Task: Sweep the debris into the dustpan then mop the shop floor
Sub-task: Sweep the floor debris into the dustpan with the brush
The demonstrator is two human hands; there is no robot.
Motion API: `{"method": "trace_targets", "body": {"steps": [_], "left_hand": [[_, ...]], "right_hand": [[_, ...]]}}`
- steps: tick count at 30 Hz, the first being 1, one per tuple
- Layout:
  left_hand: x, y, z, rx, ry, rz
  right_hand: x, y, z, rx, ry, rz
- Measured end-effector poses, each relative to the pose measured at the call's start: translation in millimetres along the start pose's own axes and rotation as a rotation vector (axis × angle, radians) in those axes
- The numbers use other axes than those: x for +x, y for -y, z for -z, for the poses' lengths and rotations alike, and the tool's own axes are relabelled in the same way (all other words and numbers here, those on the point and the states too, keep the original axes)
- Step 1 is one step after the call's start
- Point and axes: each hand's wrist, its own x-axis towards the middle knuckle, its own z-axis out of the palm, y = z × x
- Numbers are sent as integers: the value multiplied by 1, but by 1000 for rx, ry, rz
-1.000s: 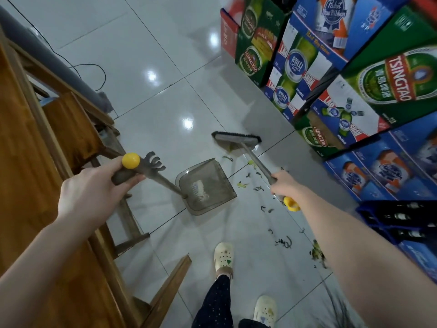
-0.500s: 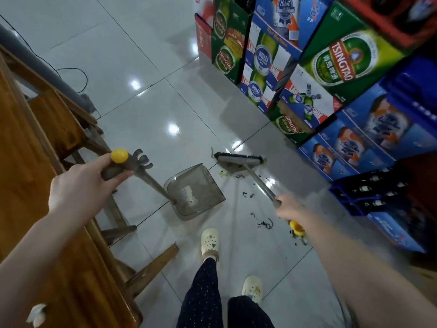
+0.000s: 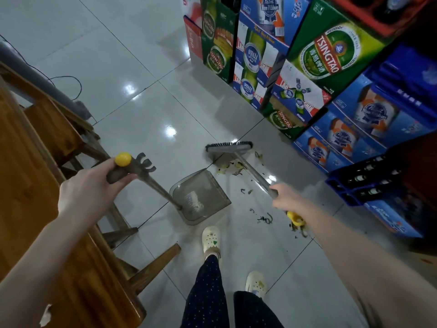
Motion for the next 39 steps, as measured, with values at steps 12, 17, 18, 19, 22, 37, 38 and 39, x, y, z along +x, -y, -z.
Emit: {"method": "trace_targets", "body": {"steps": [12,17,18,19,22,37,38,39], "left_hand": [[17,5,8,3,45,39],[9,-19,2,60,46,1],[5,-26,0,69,42,-1],[-1,-34,-1,75,35,-7],[-20,-53,-4,99,9,-16],[-132,-159,-38,106,-48,72],[-135,-168,-39,115,-34,69],[-137,-176,-41,120,-21,70]], "right_hand": [[70,60,21,-31,75,55],[70,34,22,-25,93,51],[67,23,21,-39,89,51],[62,12,21,-54,90,46],[55,-31,18,-82,111,44],[-73,-223,31,-72,115,-30],[-79,-231,30,-71,125,-37],[-87,-237,29,-71,134,-44]]}}
